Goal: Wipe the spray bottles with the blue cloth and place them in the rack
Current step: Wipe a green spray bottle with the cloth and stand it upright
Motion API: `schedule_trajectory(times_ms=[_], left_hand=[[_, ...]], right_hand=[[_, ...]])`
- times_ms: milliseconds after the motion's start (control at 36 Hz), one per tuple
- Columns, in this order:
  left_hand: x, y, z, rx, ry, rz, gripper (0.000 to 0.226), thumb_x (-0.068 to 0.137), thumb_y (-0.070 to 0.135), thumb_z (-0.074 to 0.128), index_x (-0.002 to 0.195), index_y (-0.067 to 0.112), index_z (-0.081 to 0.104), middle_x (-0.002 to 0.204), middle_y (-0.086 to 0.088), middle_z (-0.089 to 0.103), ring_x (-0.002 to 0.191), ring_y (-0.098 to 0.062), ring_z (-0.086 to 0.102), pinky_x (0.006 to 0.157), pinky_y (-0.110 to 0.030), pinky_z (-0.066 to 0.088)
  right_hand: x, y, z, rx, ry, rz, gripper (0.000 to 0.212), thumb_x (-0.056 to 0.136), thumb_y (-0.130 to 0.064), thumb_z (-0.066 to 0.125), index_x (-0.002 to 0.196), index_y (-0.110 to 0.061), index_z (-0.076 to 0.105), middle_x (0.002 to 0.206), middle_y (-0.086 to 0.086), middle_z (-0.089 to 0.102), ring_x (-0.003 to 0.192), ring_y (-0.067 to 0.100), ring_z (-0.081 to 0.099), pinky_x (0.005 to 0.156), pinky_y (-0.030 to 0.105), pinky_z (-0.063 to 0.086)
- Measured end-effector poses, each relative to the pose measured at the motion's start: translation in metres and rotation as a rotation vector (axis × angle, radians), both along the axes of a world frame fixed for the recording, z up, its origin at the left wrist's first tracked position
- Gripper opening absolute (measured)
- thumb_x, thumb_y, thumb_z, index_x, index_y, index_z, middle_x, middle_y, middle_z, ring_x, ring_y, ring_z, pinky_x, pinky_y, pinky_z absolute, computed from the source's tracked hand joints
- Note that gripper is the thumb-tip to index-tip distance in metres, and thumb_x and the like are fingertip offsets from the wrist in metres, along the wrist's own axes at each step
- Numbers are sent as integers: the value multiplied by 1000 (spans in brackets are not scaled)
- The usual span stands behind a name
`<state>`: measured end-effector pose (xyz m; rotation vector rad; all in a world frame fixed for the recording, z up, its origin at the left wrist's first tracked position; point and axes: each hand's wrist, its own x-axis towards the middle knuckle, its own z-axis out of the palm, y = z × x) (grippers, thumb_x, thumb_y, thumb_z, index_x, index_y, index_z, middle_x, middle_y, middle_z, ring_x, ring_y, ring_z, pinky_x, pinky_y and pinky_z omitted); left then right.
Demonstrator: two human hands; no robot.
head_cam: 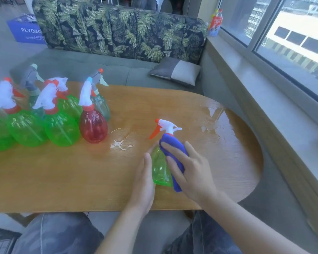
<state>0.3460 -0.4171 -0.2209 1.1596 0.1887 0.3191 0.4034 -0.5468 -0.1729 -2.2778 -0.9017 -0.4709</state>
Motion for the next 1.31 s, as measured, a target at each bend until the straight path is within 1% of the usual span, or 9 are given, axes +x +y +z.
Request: schedule_trajectory(times_ms=[222, 306, 389, 528, 611, 722, 972, 1083, 1306], left_hand=[[-3, -2, 11, -38, 71, -1, 55, 111, 53, 28, 150, 32, 60, 139, 7, 73, 129, -21, 69, 100, -32, 58], [-8, -2, 19, -29, 52, -9, 58, 106, 62, 35, 149, 34, 61, 145, 11, 69, 138, -20, 64, 113, -44, 52], [-14, -2, 20, 41, 14, 4, 73, 91, 76, 66, 150, 35, 61, 154, 3, 62, 146, -27, 56, 124, -56, 39], [-11, 2, 8, -4, -9, -28, 86, 75, 51, 94, 151, 36, 59, 153, -1, 63, 146, -29, 56, 124, -63, 39], [-10, 1, 9, -24, -6, -44, 75, 78, 36, 86, 148, 40, 61, 150, -1, 65, 142, -29, 59, 122, -64, 41], [-10, -1, 9, -18, -10, -27, 75, 79, 36, 83, 151, 37, 59, 150, 0, 66, 141, -27, 61, 120, -60, 44], [-7, -4, 8, 30, -45, -19, 79, 82, 43, 80, 156, 40, 52, 153, 17, 62, 144, -13, 57, 123, -50, 42], [-5, -3, 9, 74, -50, -12, 57, 95, 37, 60, 152, 40, 56, 154, 24, 58, 149, -2, 49, 130, -50, 31], [-5, -1, 6, 8, -16, 8, 51, 102, 33, 47, 149, 47, 60, 159, 7, 58, 152, -21, 49, 128, -62, 30]], right_hand=[[-24, -25, -21, -154, -350, 314, 31, 100, -31, 62, 129, -32, 74, 86, -2, 55, 72, 16, 48, 64, 19, 20], [-28, -33, -21, -118, -365, 331, 32, 95, -27, 69, 126, -31, 76, 87, -5, 49, 69, 15, 45, 62, 18, 26], [-31, -35, -21, 56, -197, 258, 34, 97, -27, 66, 129, -29, 74, 89, -6, 45, 72, 11, 46, 64, 16, 34], [-32, -22, -9, 499, 282, -30, 31, 100, -22, 57, 128, -24, 71, 116, -5, 69, 109, 11, 64, 92, 18, 47], [-30, -13, -11, 642, 529, -85, 30, 100, -25, 55, 127, -26, 68, 129, -11, 69, 127, 15, 61, 108, 35, 48], [-36, -7, -20, 704, 668, -116, 25, 103, -28, 56, 127, -29, 64, 128, -13, 67, 124, 12, 62, 105, 53, 51], [-39, -10, -24, 753, 656, -160, 21, 109, -20, 54, 127, -27, 62, 124, -13, 67, 118, 11, 64, 105, 44, 51], [-41, -8, -24, 752, 642, -145, 26, 102, -34, 55, 126, -30, 62, 123, -11, 68, 117, 13, 64, 103, 44, 50], [-28, -13, -6, 576, 484, -88, 24, 104, -25, 61, 125, -32, 70, 116, -12, 70, 114, 12, 66, 97, 30, 52]])
